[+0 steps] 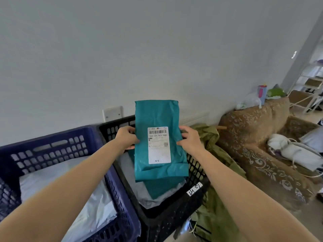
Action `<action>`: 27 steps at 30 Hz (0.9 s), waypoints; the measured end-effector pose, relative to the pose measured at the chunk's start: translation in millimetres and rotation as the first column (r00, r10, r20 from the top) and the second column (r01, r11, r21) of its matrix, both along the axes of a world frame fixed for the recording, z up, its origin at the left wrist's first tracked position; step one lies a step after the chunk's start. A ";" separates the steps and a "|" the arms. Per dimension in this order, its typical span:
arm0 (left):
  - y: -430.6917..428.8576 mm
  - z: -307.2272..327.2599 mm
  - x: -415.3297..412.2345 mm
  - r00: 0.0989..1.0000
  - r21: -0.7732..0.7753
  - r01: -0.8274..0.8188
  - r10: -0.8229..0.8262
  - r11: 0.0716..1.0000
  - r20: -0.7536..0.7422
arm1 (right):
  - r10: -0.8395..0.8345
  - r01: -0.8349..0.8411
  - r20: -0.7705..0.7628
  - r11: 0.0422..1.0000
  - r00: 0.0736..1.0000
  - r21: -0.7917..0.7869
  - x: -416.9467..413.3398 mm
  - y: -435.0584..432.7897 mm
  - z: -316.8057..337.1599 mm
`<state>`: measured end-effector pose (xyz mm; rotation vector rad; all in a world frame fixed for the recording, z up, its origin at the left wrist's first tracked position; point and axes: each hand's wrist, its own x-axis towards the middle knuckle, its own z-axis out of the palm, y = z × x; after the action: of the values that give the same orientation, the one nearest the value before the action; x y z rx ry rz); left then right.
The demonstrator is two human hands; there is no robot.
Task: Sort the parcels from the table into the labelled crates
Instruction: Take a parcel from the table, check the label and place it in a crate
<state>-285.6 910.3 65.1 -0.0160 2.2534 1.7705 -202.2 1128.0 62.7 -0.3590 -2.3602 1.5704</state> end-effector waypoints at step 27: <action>38.3 -136.3 -56.1 0.831 -0.654 -0.256 0.508 0.712 0.228 | 0.434 -0.408 0.452 0.899 0.780 -0.160 -160.6 -7.2 -188.7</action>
<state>-341.8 948.6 -71.2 -0.9645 2.4949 0.9637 -362.8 1120.8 -126.0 -0.2594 -2.9449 1.9259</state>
